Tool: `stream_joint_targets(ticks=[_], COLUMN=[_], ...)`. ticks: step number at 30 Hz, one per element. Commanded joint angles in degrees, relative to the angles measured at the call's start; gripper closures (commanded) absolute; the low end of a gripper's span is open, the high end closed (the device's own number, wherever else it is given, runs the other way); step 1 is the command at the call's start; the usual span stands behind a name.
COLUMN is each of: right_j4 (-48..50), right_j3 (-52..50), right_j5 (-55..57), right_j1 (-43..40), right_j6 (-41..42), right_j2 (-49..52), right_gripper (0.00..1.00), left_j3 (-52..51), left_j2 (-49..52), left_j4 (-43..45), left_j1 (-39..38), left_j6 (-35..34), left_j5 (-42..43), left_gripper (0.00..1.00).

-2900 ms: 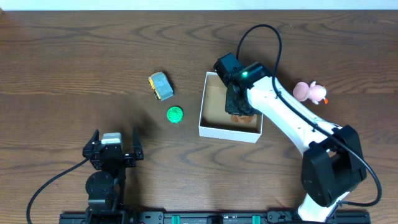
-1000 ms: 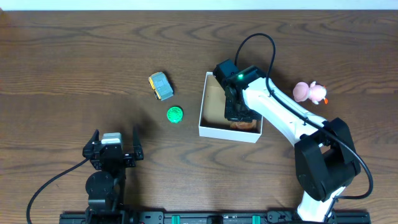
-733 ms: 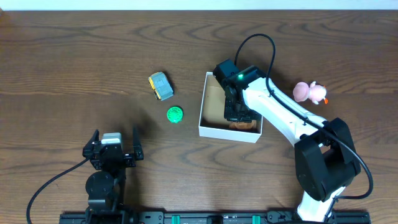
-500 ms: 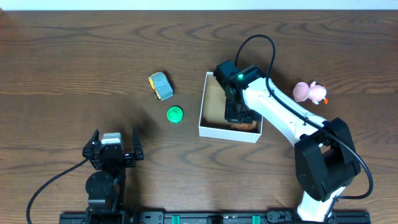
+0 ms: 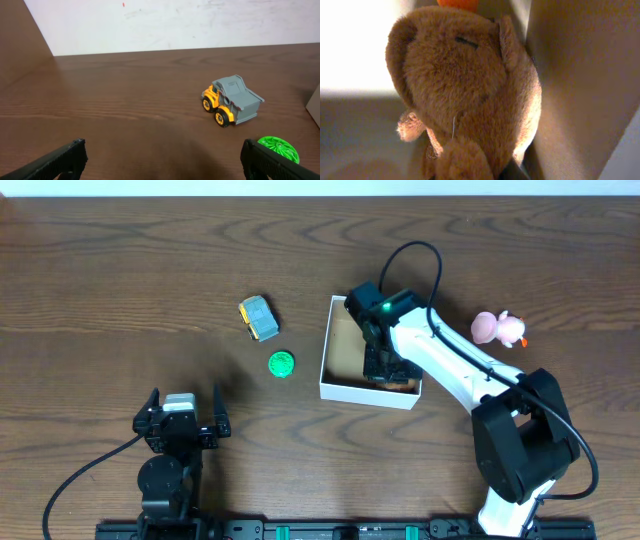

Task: Pack container
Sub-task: 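Lower the bear into the box and open the right gripper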

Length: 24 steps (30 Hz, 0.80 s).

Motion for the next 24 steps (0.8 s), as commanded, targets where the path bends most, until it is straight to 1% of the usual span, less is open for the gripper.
stream_joint_targets(ticks=[1, 3, 8, 9, 10, 13, 14, 17, 24], right_j4=[-0.2, -0.1, 0.2, 0.2, 0.2, 0.2, 0.2, 0.4, 2.1], right_j3=[-0.9, -0.9, -0.9, -0.9, -0.9, -0.9, -0.9, -0.9, -0.9], right_j5=[0.3, 0.4, 0.5, 0.5, 0.5, 1.1, 1.6, 2.9, 2.9], right_j1=[0.7, 0.7, 0.7, 0.7, 0.7, 0.7, 0.7, 0.6, 0.5], right_j6=[0.8, 0.8, 0.8, 0.8, 0.8, 0.8, 0.8, 0.8, 0.7], right_j2=[0.9, 0.9, 0.9, 0.9, 0.9, 0.9, 0.9, 0.9, 0.9], right_gripper=[0.97, 0.91, 0.84, 0.78, 0.67, 0.51, 0.48, 0.4, 0.34], left_j3=[-1.6, -1.6, -1.6, -1.6, -1.6, -1.6, -1.6, -1.6, -1.6], left_j2=[-0.3, -0.3, -0.3, -0.3, -0.3, -0.3, -0.3, -0.3, -0.3], left_j4=[-0.5, -0.5, -0.5, -0.5, -0.5, -0.5, -0.5, -0.5, -0.5], left_j1=[0.3, 0.3, 0.3, 0.3, 0.3, 0.3, 0.3, 0.3, 0.3], left_j6=[0.6, 0.6, 0.6, 0.6, 0.6, 0.6, 0.6, 0.6, 0.6], left_j5=[0.9, 0.9, 0.9, 0.9, 0.9, 0.9, 0.9, 0.9, 0.9], left_gripper=[0.02, 0.02, 0.02, 0.02, 0.02, 0.02, 0.02, 0.02, 0.02])
